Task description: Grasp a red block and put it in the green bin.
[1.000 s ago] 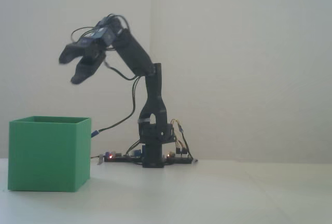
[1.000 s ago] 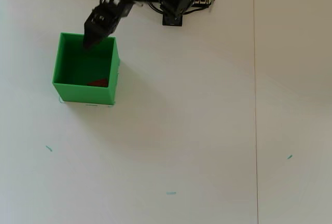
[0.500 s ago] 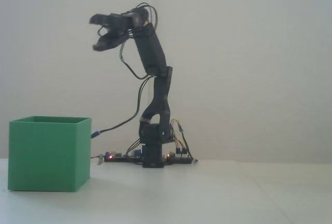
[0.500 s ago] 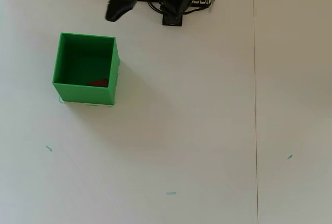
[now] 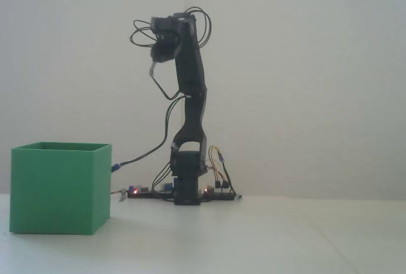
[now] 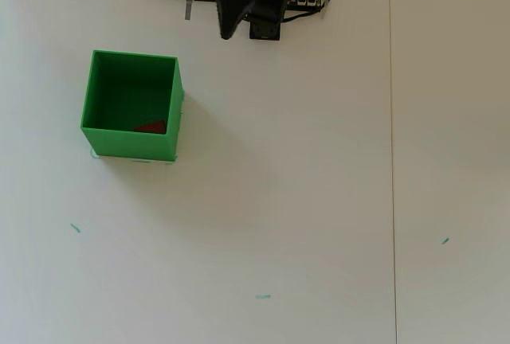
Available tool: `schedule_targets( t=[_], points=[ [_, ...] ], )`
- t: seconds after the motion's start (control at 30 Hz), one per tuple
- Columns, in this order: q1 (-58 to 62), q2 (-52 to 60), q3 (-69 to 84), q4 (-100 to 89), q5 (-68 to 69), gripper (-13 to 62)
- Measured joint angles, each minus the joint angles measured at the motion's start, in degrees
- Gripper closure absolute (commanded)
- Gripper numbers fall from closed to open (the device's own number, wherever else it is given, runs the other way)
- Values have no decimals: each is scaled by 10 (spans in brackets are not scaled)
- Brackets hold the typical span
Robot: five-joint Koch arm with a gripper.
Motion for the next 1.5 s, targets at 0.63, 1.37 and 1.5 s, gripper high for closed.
schedule_targets(
  t=[0.63, 1.37, 1.5],
  points=[
    [-93, 167, 446, -206, 110, 154],
    [-102, 171, 947, -535, 252, 132],
    [-101, 171, 1042, -634, 237, 133]
  ],
)
